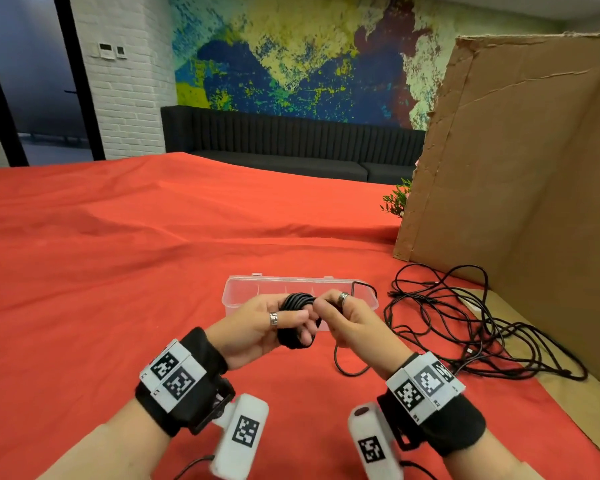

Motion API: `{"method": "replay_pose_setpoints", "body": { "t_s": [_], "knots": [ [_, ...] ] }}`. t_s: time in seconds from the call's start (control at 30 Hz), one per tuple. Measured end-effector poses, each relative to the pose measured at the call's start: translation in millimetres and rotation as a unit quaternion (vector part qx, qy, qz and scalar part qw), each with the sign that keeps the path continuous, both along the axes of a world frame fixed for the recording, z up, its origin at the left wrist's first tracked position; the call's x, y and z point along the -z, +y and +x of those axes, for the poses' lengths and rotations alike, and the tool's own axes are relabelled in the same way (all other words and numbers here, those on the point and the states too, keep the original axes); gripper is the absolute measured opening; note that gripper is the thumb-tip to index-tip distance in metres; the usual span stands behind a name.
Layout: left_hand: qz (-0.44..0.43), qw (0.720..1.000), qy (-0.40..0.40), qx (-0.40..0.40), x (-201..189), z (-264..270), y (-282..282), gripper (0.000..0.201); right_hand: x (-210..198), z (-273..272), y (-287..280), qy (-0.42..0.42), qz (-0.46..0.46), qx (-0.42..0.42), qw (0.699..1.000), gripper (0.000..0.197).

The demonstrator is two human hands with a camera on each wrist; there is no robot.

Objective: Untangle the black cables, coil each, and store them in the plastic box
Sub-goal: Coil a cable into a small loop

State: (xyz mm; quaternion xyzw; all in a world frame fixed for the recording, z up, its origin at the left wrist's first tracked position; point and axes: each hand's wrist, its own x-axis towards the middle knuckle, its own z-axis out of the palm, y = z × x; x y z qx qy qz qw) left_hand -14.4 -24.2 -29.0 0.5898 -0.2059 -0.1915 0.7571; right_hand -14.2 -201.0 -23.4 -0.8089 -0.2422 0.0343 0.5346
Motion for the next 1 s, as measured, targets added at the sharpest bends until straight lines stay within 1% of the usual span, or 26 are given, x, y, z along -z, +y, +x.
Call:
{"method": "replay_pose_setpoints", "body": {
  "t_s": [0.07,0.1,0.2,0.27,0.33,0.43,0.5,0.6,0.7,0.77,0.9,1.0],
  "knots": [
    [0.0,1.0,0.021,-0.006,4.7,4.4,3.4,0.014,1.8,1.5,3.2,-0.011,-0.021,0.009,1.0,0.021],
    [0.002,1.0,0.03,-0.009,6.5,6.0,4.1,0.014,4.7,3.3,4.9,-0.003,-0.02,0.011,1.0,0.021],
    [0.026,0.999,0.034,-0.032,10.9,6.4,2.4,0.006,17.3,9.1,9.7,0.054,0.018,0.016,0.998,0.026],
    [0.048,0.997,0.029,-0.055,15.0,6.1,1.1,0.012,24.4,13.8,11.7,0.076,0.035,0.021,0.996,0.027],
    [0.055,0.995,0.03,-0.076,17.6,6.0,0.8,0.013,27.4,16.1,14.6,0.092,0.047,0.017,0.994,0.028],
    [0.024,0.993,0.064,-0.093,18.1,9.3,2.0,0.016,29.2,19.1,16.0,0.127,0.082,0.001,0.988,0.027],
    [-0.002,0.992,0.089,-0.093,17.9,13.2,4.3,0.017,30.0,21.3,17.3,0.137,0.084,-0.012,0.987,0.024],
    [-0.023,0.989,0.119,-0.088,20.0,19.9,5.4,0.013,34.5,24.8,21.0,0.12,0.043,-0.001,0.992,0.018],
    [-0.049,0.983,0.153,-0.085,23.4,24.0,4.5,0.012,38.2,27.6,21.3,0.141,0.056,-0.01,0.988,0.021],
    [-0.046,0.982,0.168,-0.077,24.6,25.0,5.3,0.011,38.4,29.8,19.1,0.153,0.064,-0.019,0.986,0.026],
    [-0.012,0.979,0.186,-0.076,29.4,27.7,6.2,0.012,42.9,32.8,17.7,0.172,0.033,-0.016,0.984,0.03],
    [-0.004,0.982,0.172,-0.078,28.7,29.2,2.8,0.013,45.9,34.6,16.9,0.19,0.065,-0.008,0.98,0.032]
  ]
}}
